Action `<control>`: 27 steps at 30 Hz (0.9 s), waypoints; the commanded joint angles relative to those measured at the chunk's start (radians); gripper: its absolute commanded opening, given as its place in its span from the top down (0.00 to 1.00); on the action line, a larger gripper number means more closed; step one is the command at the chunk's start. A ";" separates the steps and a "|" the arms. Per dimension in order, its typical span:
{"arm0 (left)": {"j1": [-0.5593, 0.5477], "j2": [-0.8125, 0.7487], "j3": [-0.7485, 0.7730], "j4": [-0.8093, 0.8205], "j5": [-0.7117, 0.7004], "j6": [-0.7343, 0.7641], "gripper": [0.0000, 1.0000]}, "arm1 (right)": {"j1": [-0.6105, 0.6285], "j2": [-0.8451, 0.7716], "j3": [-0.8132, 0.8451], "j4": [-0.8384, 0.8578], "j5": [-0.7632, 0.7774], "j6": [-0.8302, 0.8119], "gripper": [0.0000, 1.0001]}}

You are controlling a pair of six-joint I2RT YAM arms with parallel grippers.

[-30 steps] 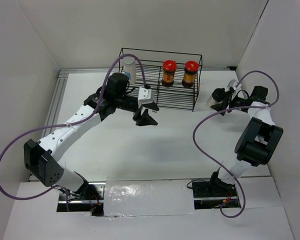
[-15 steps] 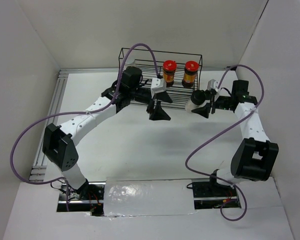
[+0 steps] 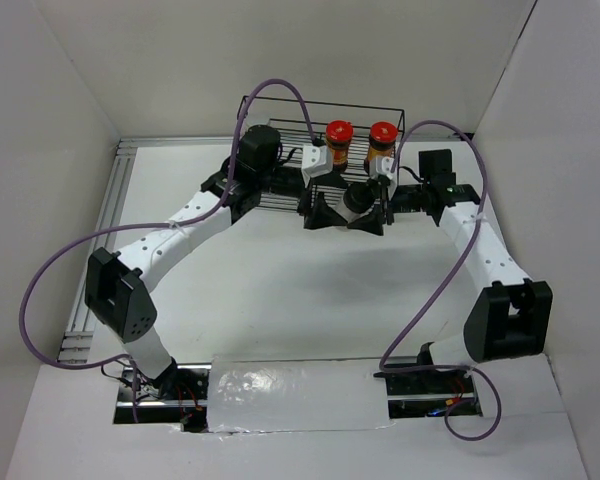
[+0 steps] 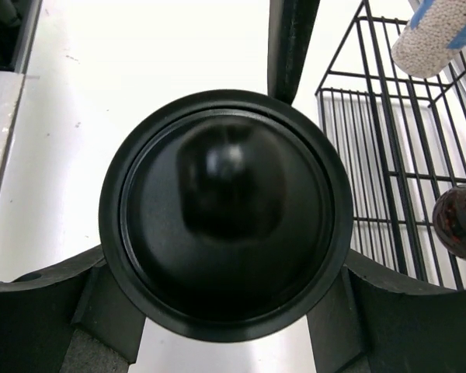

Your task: Organize the condiment bottles

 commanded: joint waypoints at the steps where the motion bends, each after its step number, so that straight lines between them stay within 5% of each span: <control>1: -0.014 0.005 0.010 0.064 -0.056 0.008 0.01 | 0.040 0.012 0.069 0.120 -0.006 0.081 0.71; 5: -0.041 -0.006 -0.032 0.112 -0.200 0.022 0.01 | 0.096 0.020 0.066 0.249 0.080 0.204 0.72; 13: -0.048 -0.003 -0.062 0.163 -0.421 0.093 0.01 | 0.128 0.055 0.114 0.232 0.103 0.210 0.72; 27: -0.023 0.001 -0.065 0.165 -0.364 0.108 0.11 | 0.166 0.071 0.160 0.185 0.097 0.167 0.72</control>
